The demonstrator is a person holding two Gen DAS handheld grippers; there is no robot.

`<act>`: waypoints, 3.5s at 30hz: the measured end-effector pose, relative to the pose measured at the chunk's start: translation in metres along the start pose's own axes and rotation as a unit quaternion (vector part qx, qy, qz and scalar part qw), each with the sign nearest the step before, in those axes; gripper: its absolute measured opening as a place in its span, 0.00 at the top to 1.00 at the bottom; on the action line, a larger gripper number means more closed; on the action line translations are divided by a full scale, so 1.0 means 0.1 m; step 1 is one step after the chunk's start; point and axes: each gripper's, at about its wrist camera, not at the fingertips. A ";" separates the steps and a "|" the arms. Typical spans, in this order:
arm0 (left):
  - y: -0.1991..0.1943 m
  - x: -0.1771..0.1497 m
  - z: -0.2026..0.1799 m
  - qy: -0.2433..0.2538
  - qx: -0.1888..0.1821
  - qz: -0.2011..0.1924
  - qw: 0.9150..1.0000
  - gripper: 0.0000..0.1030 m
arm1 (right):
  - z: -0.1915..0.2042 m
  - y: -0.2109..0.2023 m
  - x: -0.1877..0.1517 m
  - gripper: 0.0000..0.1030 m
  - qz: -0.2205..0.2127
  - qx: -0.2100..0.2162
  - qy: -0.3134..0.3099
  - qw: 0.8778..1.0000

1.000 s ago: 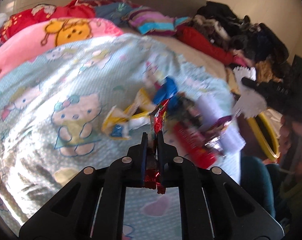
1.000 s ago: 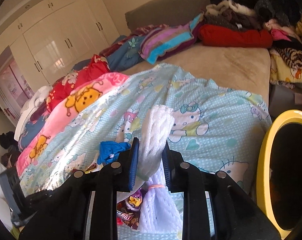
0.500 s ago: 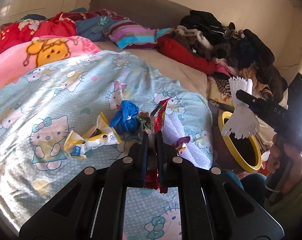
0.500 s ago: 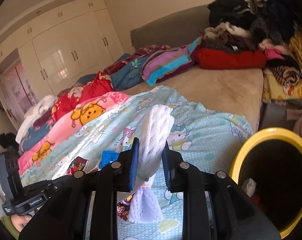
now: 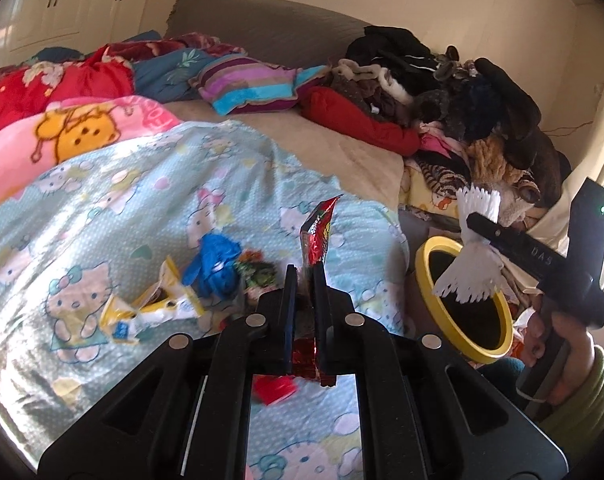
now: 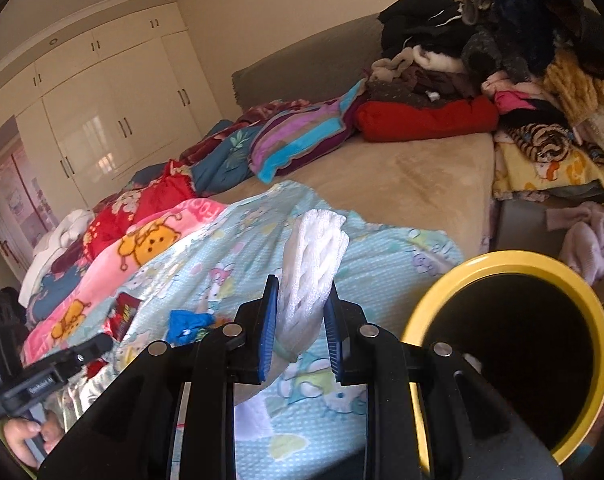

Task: Collect trash
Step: 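Carry the wrapper and mesh sleeve over the bin, then open both tools to drop the wrapper and sleeve into the bin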

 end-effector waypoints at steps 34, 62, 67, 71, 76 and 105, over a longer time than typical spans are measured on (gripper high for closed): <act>0.63 0.50 -1.49 0.096 -0.088 0.003 0.991 0.96 | -1.10 -0.61 0.39 0.79 -0.077 -0.059 0.083 0.992; 1.37 0.49 -2.31 0.122 -0.153 0.038 0.980 0.96 | -2.03 -0.63 0.41 0.79 -0.072 -0.139 0.097 0.983; 1.55 0.47 -2.36 0.117 -0.157 0.053 0.979 0.96 | -2.14 -0.54 0.37 0.79 -0.050 -0.150 0.077 0.984; 1.70 0.45 -2.39 0.114 -0.162 0.065 0.978 0.96 | -2.26 -0.46 0.32 0.77 -0.028 -0.138 0.094 0.986; 1.82 0.46 -2.38 0.099 -0.155 0.070 0.981 0.68 | -2.39 -0.41 0.30 0.64 -0.013 -0.137 0.126 0.982; 1.15 0.35 -1.83 0.106 -0.068 0.009 0.992 0.11 | -1.93 -0.41 0.35 0.20 -0.052 -0.127 0.113 0.984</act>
Point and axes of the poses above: each gripper's, at about its wrist camera, not at the fingertips, and y roughly the way its jaws point, z to its left, x to its top, and after that the axes turned 13 degrees about y, right-handed
